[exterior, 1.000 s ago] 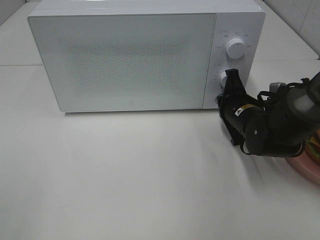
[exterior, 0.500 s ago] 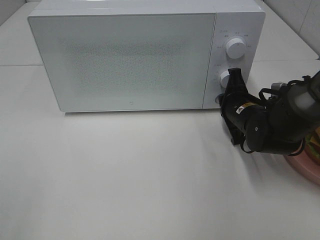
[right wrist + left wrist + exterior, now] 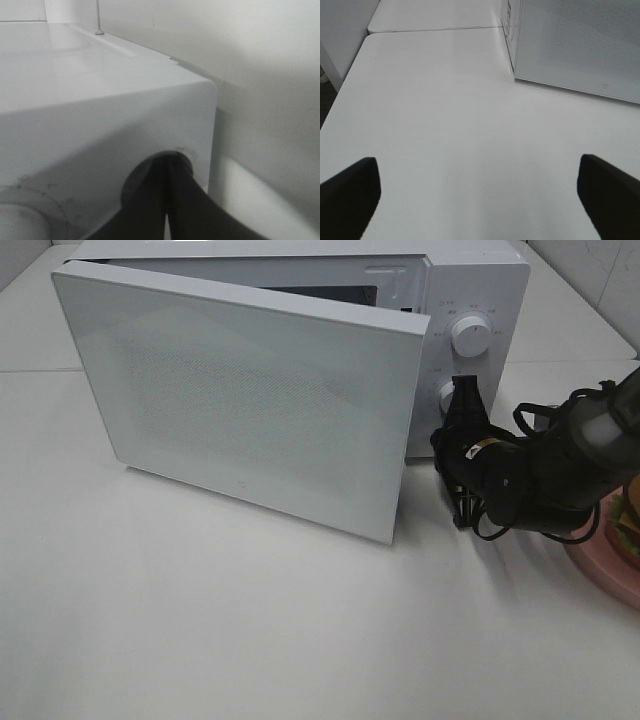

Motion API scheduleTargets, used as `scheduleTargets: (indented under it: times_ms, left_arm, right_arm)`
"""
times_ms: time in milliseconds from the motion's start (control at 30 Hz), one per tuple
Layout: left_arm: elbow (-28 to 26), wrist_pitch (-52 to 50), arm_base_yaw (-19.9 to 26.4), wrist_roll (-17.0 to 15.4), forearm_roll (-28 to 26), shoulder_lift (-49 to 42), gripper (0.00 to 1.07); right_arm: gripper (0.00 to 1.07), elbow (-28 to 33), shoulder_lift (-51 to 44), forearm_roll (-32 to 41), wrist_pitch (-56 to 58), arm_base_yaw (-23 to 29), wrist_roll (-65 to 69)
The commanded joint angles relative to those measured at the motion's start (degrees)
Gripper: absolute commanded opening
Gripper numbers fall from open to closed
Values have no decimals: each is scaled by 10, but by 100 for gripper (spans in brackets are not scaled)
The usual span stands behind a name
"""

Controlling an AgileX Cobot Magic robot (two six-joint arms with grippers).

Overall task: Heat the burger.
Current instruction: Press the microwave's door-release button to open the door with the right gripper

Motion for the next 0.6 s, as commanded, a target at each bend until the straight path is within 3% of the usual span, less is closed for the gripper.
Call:
scheduleTargets:
  times_ms: [33,333,600]
  left_arm:
    - [1,-2,-2,-2,-3,-11,102]
    - [1,-2,-2,-2,-3,-11,102]
    - [1,-2,-2,-2,-3,-11,102]
  right_arm:
    - [0,-47,-7,-25,-131,-16,10]
    - [0,5,-11,-26,-124,-13,45]
    - [0,11,-11,-54,-108,-13,60]
